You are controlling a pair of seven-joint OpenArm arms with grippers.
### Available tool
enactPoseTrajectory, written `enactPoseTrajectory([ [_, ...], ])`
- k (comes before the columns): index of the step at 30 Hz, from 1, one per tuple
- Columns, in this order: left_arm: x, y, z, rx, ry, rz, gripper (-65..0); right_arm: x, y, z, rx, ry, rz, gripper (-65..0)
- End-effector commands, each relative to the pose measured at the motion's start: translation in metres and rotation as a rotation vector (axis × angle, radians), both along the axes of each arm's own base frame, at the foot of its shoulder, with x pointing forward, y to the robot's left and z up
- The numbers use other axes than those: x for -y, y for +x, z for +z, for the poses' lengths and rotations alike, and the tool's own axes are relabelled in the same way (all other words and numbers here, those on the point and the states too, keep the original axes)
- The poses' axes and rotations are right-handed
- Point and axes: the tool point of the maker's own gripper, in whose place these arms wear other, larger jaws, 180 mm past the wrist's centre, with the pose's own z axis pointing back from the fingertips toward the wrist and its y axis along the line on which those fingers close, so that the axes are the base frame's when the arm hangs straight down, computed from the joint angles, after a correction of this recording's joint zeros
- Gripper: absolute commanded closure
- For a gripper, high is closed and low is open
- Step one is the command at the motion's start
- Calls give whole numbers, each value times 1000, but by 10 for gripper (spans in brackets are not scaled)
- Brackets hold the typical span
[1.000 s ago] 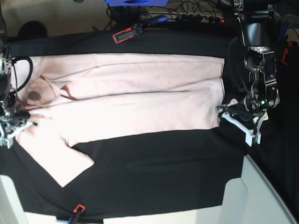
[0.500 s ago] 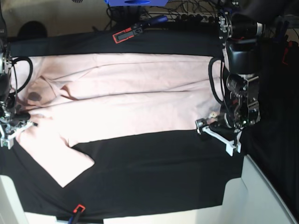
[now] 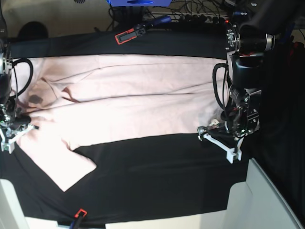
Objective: Fold the T-shirt properly
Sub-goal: 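Pull the shirt side edges apart with both grippers, spreading the shirt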
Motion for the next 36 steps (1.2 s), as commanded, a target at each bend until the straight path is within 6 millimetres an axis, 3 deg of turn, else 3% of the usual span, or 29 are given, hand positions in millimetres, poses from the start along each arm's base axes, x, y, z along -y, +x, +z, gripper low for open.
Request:
enactPoseTrajectory([
  [1,13,-11,-10,-55,-38,-21,-517,8,20,21,72,-15,2,0],
  [4,16,-10,-10,-51,-40,-28,-279,7,20,22,79,-19,9,0],
  [6,17,-9,-9,-50,-41,-29,-170,7,19,21,77,-20,8,0],
  [10,17,-6,-6,-45,-41,-30,-165,7,22,23,84,-22,9,0],
  [14,18,0,10,14,-30,-45,-128,10,23,26,90,-28,8,0],
  [19,21,10,47,72,-4,-86,-72,9,30,34,118,-35,19,0],
  [22,11,17,70,123,16,-26,0,7,38,42,146,-40,30,0],
  [25,1,22,91,162,16,15,0,7,41,46,154,-43,31,0],
  [29,3,25,107,181,19,5,0,15,42,49,158,-70,-6,0],
  [36,6,28,117,210,15,-2,0,24,53,79,240,-129,20,0],
])
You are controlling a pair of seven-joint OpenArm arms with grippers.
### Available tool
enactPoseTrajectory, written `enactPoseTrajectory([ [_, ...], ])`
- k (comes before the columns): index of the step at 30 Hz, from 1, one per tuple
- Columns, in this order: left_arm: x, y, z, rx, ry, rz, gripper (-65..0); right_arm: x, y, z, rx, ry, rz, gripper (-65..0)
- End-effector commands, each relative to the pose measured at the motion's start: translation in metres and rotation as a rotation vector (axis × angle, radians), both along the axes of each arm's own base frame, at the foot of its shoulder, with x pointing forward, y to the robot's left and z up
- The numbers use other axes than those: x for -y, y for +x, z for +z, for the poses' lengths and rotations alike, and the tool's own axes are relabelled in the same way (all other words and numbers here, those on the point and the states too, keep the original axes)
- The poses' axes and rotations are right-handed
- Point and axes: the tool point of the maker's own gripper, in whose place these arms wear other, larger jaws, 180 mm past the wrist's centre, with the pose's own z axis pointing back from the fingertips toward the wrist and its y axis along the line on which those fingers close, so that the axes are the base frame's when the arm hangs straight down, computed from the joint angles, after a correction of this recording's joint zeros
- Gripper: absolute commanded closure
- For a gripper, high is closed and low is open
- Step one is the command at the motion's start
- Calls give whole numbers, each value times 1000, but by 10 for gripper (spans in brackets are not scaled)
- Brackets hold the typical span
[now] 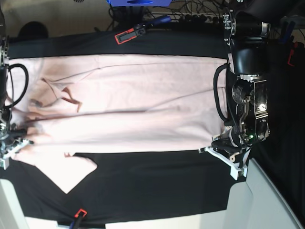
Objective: Fold the T-shirt properly
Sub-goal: 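Pull the shirt side edges apart with both grippers, spreading the shirt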
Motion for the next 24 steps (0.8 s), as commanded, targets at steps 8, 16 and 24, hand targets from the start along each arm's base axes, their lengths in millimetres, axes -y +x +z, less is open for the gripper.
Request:
enactPoseTrajectory([
  [8,-2,24,45,134,17,2,0,37,18,55,125,27,-116,0],
  [16,0,29,67,192,26,-7,0,31,11,66,134,8,-83,0],
  [24,3,24,78,230,33,-18,0,25,-3,51,74,14,-74,0],
])
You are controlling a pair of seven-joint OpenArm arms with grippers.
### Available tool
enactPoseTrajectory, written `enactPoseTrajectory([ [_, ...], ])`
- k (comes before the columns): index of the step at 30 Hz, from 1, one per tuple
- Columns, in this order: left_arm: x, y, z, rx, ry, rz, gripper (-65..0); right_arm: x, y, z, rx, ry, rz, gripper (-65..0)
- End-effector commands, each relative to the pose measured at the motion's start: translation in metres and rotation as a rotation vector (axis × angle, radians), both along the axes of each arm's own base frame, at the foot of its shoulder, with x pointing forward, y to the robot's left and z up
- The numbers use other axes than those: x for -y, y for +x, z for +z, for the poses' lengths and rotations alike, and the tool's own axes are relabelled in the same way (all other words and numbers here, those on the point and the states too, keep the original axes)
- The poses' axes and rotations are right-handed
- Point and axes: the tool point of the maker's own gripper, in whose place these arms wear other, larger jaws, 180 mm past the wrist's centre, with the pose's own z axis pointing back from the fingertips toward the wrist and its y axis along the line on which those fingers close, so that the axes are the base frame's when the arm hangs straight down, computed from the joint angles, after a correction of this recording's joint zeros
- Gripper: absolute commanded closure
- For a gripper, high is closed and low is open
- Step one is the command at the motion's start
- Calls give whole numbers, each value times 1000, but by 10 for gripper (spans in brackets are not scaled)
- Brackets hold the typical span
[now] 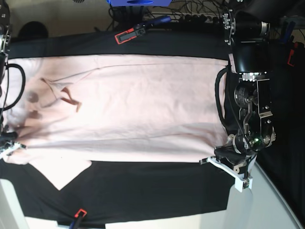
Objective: Fold the T-shirt properly
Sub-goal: 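Pull the shirt side edges apart with both grippers, spreading the shirt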
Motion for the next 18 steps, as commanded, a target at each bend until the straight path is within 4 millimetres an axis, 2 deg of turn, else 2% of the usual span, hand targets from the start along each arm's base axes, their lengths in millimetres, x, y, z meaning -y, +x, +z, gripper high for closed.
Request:
enactPoseTrajectory([
  [1,-3,10,26,81,14,5,0,15,9,21,53,-34,-15,0],
  [3,-2,9,31,97,18,1,0,14,6,17,42,-32,-14,0],
  [6,-1,3,28,93,20,0,0,14,1,13,33,-32,-14,0],
  [18,-4,6,32,105,26,3,0,14,8,21,88,-37,-14,0],
])
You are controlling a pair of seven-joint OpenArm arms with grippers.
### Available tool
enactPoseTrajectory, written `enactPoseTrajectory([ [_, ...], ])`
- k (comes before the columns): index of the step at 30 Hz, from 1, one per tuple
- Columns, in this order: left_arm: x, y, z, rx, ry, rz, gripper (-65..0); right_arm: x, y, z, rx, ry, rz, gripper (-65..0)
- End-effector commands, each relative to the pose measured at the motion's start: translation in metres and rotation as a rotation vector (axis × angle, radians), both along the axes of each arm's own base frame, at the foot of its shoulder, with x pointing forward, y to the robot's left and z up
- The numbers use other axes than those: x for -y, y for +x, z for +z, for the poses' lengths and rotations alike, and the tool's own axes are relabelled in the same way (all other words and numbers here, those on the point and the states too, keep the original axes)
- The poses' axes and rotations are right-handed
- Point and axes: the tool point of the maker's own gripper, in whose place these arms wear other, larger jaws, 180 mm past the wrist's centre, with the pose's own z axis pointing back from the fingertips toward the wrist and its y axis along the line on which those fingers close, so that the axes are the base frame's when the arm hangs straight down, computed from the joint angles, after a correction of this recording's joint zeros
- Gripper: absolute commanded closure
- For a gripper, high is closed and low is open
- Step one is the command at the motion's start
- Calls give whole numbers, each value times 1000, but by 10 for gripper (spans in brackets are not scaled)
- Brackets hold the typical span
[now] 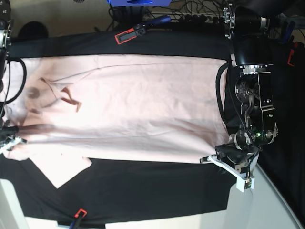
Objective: Fold the T-shirt properly
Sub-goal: 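Pull the shirt side edges apart with both grippers, spreading the shirt, then release the shirt with the right gripper and raise it off the cloth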
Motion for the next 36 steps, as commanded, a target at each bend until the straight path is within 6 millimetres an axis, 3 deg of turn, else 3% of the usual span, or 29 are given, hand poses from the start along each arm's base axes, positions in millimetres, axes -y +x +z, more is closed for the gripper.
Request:
enactPoseTrajectory([
  [1,-5,11,22,69,14,10,0,14,14,26,73,-31,-14,0],
  [5,-5,11,22,71,14,10,0,15,15,28,78,-35,-14,0],
  [10,-5,11,22,71,14,10,0,10,29,52,138,-52,10,0],
  [14,-5,11,23,72,14,10,0,9,29,53,138,-54,12,0],
  [26,-4,-1,23,78,33,2,0,9,6,28,78,-55,14,0],
  [32,-11,-17,3,25,55,1,0,9,-6,16,49,-52,14,0],
  [36,-10,-19,-1,16,58,-4,0,8,-10,12,40,-50,15,0],
])
